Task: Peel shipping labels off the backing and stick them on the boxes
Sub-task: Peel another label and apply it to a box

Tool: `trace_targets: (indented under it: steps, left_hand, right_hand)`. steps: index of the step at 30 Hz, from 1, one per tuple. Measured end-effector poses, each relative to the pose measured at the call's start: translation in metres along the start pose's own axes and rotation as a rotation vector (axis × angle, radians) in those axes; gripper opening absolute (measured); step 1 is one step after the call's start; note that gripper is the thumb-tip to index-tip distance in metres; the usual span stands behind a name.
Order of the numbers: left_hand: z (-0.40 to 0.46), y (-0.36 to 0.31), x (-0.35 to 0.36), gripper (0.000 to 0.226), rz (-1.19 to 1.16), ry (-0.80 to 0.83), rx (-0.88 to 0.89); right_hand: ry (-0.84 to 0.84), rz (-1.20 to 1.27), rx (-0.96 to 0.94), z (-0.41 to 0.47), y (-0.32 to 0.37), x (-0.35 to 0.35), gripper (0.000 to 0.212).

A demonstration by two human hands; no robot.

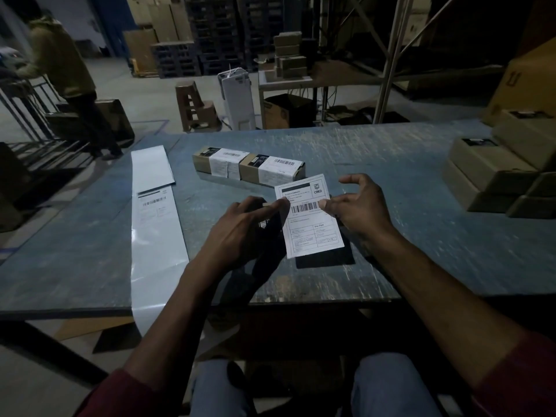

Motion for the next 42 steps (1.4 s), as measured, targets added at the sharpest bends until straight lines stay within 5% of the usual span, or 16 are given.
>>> trace_targets:
  steps: [42]
  left_hand:
    - [-0.002, -0.002, 0.0, 0.066, 0.034, 0.018, -0.046]
  right_hand:
    - [-0.04, -0.168, -0.011, -0.002, 0.01, -0.003, 0.064]
Point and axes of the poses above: each hand's wrist, its own z-axis towards the middle knuckle, its own x-axis out of the palm, y = z × x, the point moved 10 cm from there along z, towards the middle knuckle, and after that the axes turned 11 degrees about x, right-handed, at the moved point
